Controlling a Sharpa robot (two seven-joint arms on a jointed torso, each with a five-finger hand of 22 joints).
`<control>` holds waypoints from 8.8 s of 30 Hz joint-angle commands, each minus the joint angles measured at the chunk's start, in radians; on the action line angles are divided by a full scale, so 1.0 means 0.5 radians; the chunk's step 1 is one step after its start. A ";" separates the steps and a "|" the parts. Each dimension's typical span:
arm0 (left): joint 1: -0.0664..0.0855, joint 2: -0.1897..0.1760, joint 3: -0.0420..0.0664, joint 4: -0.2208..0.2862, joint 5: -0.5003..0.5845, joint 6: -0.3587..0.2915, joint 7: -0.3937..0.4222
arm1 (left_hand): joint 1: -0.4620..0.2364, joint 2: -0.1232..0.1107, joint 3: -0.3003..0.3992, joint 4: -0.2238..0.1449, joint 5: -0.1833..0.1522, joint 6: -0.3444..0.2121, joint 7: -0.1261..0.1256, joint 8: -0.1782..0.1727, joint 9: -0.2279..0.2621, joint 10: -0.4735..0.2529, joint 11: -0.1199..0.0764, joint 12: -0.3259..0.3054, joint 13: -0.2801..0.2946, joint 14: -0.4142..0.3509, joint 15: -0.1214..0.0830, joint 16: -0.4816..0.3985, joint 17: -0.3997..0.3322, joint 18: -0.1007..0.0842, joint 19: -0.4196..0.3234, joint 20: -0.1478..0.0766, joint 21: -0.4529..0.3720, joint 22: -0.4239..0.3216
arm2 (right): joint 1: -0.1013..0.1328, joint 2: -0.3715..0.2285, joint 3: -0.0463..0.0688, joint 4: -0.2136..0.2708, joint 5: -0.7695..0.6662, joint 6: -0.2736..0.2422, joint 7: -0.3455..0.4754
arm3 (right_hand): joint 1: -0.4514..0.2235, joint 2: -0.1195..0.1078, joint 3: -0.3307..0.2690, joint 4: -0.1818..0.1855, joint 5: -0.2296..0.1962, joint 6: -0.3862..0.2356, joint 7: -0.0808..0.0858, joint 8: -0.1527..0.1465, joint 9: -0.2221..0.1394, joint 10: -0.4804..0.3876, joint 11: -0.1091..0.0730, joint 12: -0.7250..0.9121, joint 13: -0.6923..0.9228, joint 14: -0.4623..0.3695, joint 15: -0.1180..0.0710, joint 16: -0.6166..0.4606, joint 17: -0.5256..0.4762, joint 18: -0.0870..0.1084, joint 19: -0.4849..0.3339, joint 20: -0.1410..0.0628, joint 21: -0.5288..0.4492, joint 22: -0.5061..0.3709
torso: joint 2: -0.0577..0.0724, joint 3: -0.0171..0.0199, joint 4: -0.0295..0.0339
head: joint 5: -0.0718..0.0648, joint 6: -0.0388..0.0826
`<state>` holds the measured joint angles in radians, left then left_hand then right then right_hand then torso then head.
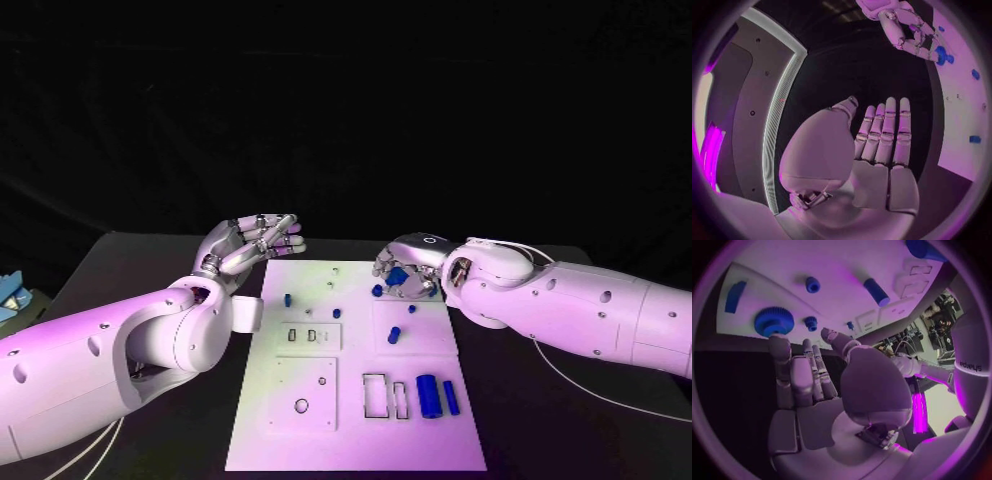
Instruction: Assemble the parts on the task board
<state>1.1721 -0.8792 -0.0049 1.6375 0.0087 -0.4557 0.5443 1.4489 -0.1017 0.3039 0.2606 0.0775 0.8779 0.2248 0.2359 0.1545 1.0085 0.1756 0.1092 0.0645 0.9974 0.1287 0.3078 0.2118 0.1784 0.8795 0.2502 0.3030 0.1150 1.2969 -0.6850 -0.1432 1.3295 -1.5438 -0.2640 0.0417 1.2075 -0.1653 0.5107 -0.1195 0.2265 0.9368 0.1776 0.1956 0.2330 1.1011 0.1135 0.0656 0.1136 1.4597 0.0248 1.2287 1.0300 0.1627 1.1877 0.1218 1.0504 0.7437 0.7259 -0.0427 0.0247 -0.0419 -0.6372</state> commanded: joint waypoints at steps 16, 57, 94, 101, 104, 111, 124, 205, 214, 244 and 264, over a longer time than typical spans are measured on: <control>0.004 -0.017 0.009 0.023 -0.011 0.054 -0.006 | -0.004 -0.019 0.010 0.001 -0.012 -0.003 0.010 -0.006 -0.004 0.000 0.005 -0.016 -0.002 0.002 0.007 -0.014 0.005 0.012 0.012 -0.002 0.005 -0.004 | -0.002 0.063 0.001 -0.056 -0.223 0.056 -0.129 | 0.007 0.011 0.018 0.050 0.000 -0.003 0.002 -0.001 0.026 -0.025 0.000 0.032 0.011 0.061 0.002 0.119 0.127 -0.055 0.088 0.007 0.128 0.173 | 0.012 -0.0048 0.008 | 0.011 -0.001; 0.007 -0.022 0.011 0.012 0.015 0.058 -0.023 | -0.021 -0.029 0.013 0.006 -0.015 -0.014 0.016 -0.017 -0.008 -0.011 0.012 -0.038 -0.002 -0.008 0.013 -0.027 0.010 0.011 0.011 -0.001 -0.002 -0.012 | -0.043 0.129 0.000 -0.123 -0.179 0.052 -0.118 | 0.081 0.101 0.160 0.103 -0.130 0.079 -0.028 0.060 0.110 0.116 -0.040 0.134 0.053 0.085 -0.027 0.292 0.312 -0.090 0.177 -0.013 0.317 0.441 | 0.026 -0.0049 0.013 | 0.037 -0.039; 0.007 -0.020 0.011 0.001 0.035 0.060 -0.033 | -0.025 -0.033 0.016 0.004 -0.016 -0.023 0.020 -0.024 -0.010 -0.021 0.016 -0.052 -0.002 -0.013 0.016 -0.035 0.013 0.011 0.012 0.000 -0.005 -0.016 | -0.071 0.153 -0.004 -0.135 -0.177 -0.092 -0.187 | 0.047 0.087 0.177 0.145 -0.100 0.126 -0.047 0.122 0.179 0.133 -0.051 0.143 0.064 0.084 -0.033 0.326 0.331 -0.095 0.181 -0.016 0.354 0.499 | 0.023 -0.0043 0.008 | 0.035 -0.054; 0.007 -0.020 0.011 -0.004 0.039 0.057 -0.034 | -0.024 -0.032 0.019 0.002 -0.016 -0.024 0.020 -0.026 -0.011 -0.023 0.017 -0.055 -0.002 -0.014 0.016 -0.037 0.014 0.011 0.013 0.001 -0.006 -0.017 | -0.072 0.136 -0.004 -0.094 -0.127 -0.236 -0.215 | 0.026 0.101 0.176 0.177 -0.073 0.149 -0.065 0.159 0.216 0.158 -0.065 0.154 0.072 0.089 -0.044 0.343 0.350 -0.100 0.194 -0.026 0.373 0.531 | 0.023 -0.0053 0.009 | 0.036 -0.050; 0.007 -0.020 0.011 -0.007 0.040 0.056 -0.034 | -0.023 -0.032 0.020 0.001 -0.016 -0.025 0.021 -0.026 -0.011 -0.024 0.017 -0.057 -0.002 -0.014 0.017 -0.038 0.015 0.011 0.013 0.001 -0.006 -0.018 | -0.071 0.135 -0.002 -0.079 -0.111 -0.308 -0.230 | 0.028 0.112 0.182 0.182 -0.066 0.152 -0.072 0.171 0.230 0.167 -0.070 0.158 0.074 0.090 -0.048 0.347 0.353 -0.101 0.197 -0.029 0.378 0.540 | 0.023 -0.0060 0.010 | 0.035 -0.047; 0.007 -0.020 0.011 -0.008 0.041 0.053 -0.032 | -0.019 -0.032 0.024 -0.003 -0.015 -0.026 0.021 -0.028 -0.011 -0.026 0.017 -0.060 -0.002 -0.014 0.017 -0.039 0.016 0.011 0.013 0.001 -0.007 -0.019 | -0.071 0.169 0.000 -0.093 -0.103 -0.432 -0.277 | 0.030 0.114 0.184 0.183 -0.059 0.153 -0.074 0.176 0.236 0.169 -0.072 0.158 0.075 0.091 -0.050 0.351 0.359 -0.102 0.201 -0.031 0.383 0.549 | 0.027 -0.0042 0.013 | 0.037 -0.038; 0.007 -0.021 0.012 0.009 0.041 0.053 -0.028 | -0.017 -0.032 0.026 -0.005 -0.015 -0.026 0.020 -0.028 -0.011 -0.026 0.017 -0.061 -0.002 -0.015 0.017 -0.040 0.017 0.011 0.014 0.001 -0.007 -0.020 | -0.070 0.333 0.007 -0.261 -0.076 -0.518 -0.335 | 0.015 0.116 0.181 0.199 -0.055 0.146 -0.074 0.183 0.250 0.171 -0.072 0.157 0.076 0.094 -0.051 0.362 0.378 -0.105 0.206 -0.033 0.391 0.563 | 0.038 -0.0059 0.021 | 0.046 -0.029; 0.031 -0.011 0.020 0.004 0.041 0.048 -0.034 | -0.010 -0.034 0.036 -0.016 -0.015 -0.027 0.021 -0.031 -0.012 -0.025 0.018 -0.069 -0.001 -0.019 0.019 -0.048 0.020 0.011 0.013 0.002 -0.011 -0.025 | -0.086 0.509 0.010 -0.429 0.001 -0.463 -0.287 | -0.026 0.070 0.179 0.245 -0.048 0.026 -0.037 0.147 0.286 0.106 -0.042 0.117 0.067 0.088 -0.028 0.373 0.377 -0.099 0.178 -0.018 0.364 0.538 | 0.079 -0.0163 0.052 | 0.056 -0.046; 0.031 -0.010 0.020 0.001 0.041 0.048 -0.035 | -0.010 -0.034 0.036 -0.016 -0.015 -0.027 0.021 -0.031 -0.012 -0.025 0.018 -0.069 -0.001 -0.019 0.019 -0.048 0.020 0.011 0.013 0.002 -0.011 -0.025 | -0.086 0.515 0.010 -0.438 0.005 -0.462 -0.289 | -0.037 0.041 0.177 0.255 -0.052 -0.021 -0.020 0.117 0.287 0.080 -0.028 0.104 0.063 0.081 -0.015 0.366 0.355 -0.095 0.162 -0.007 0.348 0.519 | 0.079 -0.0164 0.050 | 0.059 -0.048; 0.031 -0.013 0.020 -0.014 0.041 0.049 -0.037 | -0.012 -0.035 0.043 -0.021 -0.016 -0.028 0.021 -0.034 -0.013 -0.026 0.019 -0.076 0.000 -0.022 0.020 -0.055 0.024 0.011 0.013 0.003 -0.014 -0.029 | -0.086 0.462 0.009 -0.389 0.062 -0.557 -0.249 | -0.067 -0.054 0.116 0.286 -0.075 -0.209 0.005 -0.025 0.258 0.022 -0.006 0.091 0.064 0.063 0.005 0.348 0.304 -0.084 0.130 0.017 0.308 0.484 | 0.075 -0.0160 0.050 | 0.053 -0.048; 0.031 -0.045 0.020 -0.050 0.039 0.101 -0.034 | -0.019 -0.039 0.058 -0.028 -0.017 -0.009 0.013 -0.028 -0.009 0.016 0.010 -0.067 0.005 -0.014 0.014 -0.060 0.034 0.012 0.019 0.002 -0.018 -0.036 | 0.041 -0.237 0.068 0.101 0.783 -0.092 -0.278 | -0.018 -0.110 -0.176 0.342 0.099 -0.342 -0.036 0.239 0.426 0.298 -0.086 1.971 1.852 0.160 -0.058 0.574 0.757 -0.143 0.317 -0.043 0.484 0.816 | 0.030 -0.0133 -0.008 | 0.031 -0.019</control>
<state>1.1860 -0.9009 0.0044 1.6119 0.0282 -0.4330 0.5200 1.4382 -0.1119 0.3273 0.2482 0.0731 0.8704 0.2249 0.2239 0.1495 1.0102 0.1805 0.0751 0.0664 0.9898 0.1362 0.2840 0.2276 0.1782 0.8829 0.2539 0.2991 0.0981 1.3165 -0.7994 -0.1098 1.3797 -1.2335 -0.4161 -0.0808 1.1951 -0.2134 0.4258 0.0520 0.2750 0.7717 0.1584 0.3124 0.4445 1.2434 0.0724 1.0310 1.0196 1.4665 -0.0112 1.5126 1.3084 0.1076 1.3392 0.1017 1.2884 1.1473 0.7446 -0.0497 0.0250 -0.0258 -0.6472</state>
